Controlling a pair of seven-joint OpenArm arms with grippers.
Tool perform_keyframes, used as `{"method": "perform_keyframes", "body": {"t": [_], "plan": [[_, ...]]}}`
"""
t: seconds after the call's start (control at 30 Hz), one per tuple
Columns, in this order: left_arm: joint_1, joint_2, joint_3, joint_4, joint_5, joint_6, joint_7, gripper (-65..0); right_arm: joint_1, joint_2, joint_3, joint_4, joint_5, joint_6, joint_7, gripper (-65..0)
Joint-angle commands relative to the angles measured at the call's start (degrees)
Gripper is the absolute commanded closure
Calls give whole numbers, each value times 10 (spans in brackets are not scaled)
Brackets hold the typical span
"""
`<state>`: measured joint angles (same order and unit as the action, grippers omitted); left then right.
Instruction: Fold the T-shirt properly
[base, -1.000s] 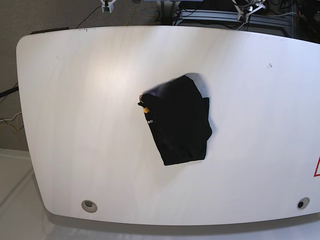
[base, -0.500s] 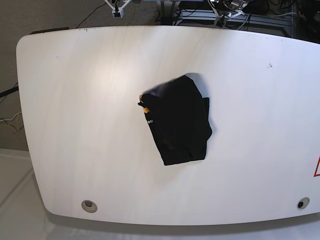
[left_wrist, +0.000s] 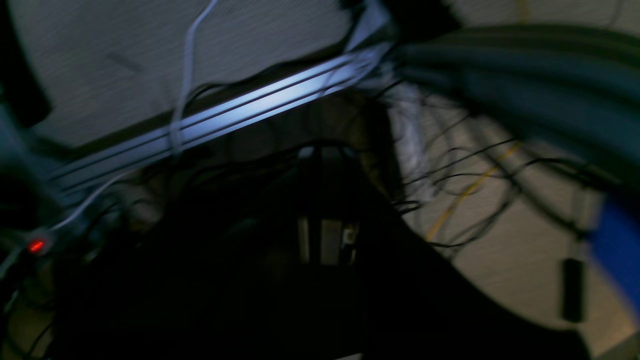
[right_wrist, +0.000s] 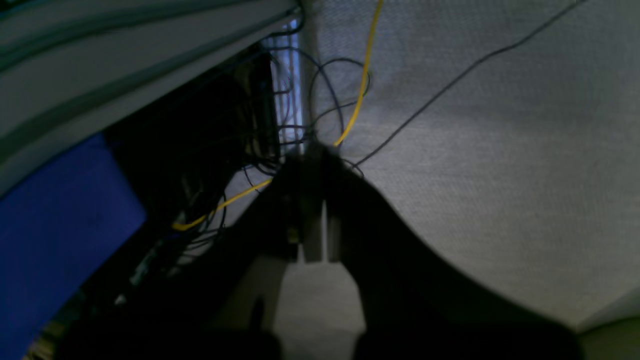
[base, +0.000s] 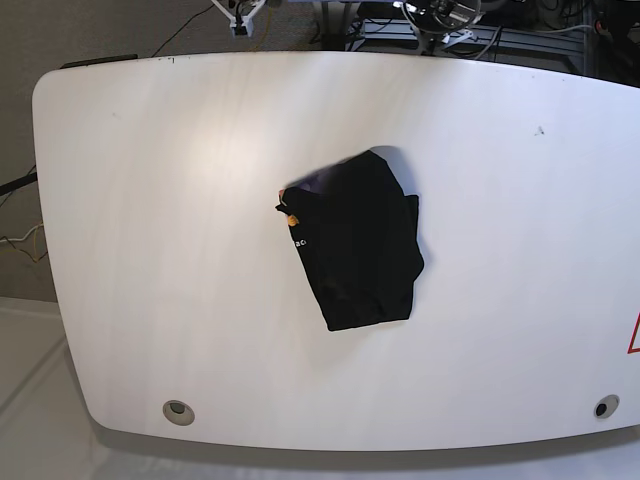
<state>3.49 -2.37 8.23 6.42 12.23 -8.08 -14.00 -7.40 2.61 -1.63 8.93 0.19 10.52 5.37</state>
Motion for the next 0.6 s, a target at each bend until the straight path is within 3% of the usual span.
{"method": "perform_keyframes", "body": {"t": [0.0, 0.57], "plan": [[3, -7, 1, 0, 1, -1, -3, 0, -3, -1, -1, 0, -1, 4, 0, 0], [4, -9, -3, 0, -1, -1, -3, 0, -6, -12, -2, -1, 0, 4, 3, 0]]}}
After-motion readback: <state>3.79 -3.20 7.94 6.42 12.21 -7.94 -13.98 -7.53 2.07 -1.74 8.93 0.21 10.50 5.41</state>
